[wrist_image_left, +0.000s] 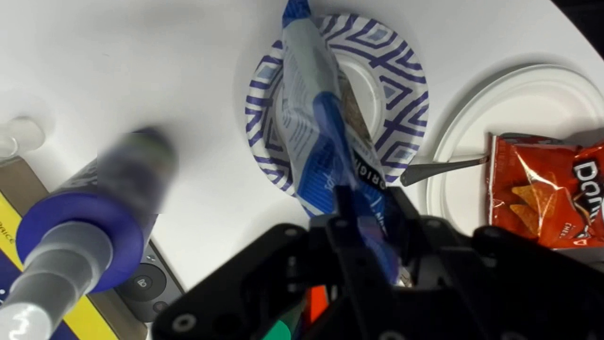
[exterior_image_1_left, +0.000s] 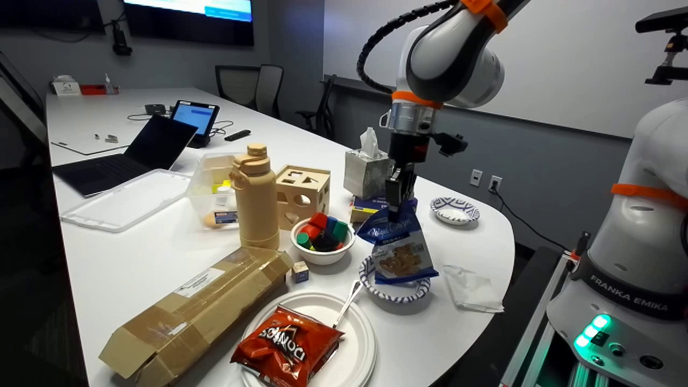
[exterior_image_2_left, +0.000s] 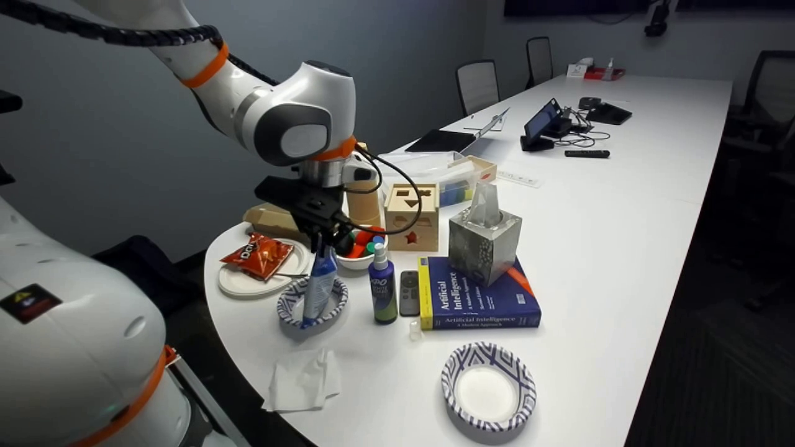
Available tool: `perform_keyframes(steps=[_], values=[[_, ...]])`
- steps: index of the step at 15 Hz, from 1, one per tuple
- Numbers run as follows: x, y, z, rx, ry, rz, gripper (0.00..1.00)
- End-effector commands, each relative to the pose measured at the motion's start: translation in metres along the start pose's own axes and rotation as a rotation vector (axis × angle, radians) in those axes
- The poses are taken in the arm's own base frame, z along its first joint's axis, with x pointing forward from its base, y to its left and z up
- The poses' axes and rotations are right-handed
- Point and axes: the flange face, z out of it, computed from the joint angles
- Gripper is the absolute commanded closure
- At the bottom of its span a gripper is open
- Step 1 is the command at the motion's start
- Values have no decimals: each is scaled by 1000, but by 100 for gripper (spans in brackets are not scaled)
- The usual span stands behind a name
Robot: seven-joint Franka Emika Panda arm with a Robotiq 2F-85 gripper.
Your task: Remove the lid from the white and blue bottle, move the white and blue packet to the bowl on the left then place the red packet in the bowl on the right.
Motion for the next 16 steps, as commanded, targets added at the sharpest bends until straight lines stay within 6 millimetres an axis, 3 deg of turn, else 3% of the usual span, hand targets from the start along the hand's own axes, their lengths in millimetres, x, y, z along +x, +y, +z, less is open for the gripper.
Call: perform_keyframes(steps=[1,5,7,16], values=[[2,-7,-10,1,30,-21,44],[3,-28,-9,71,35,-119,15],[7,-48,1,16,22,-187,1],[50,-134,17,-240,49,-419,0]])
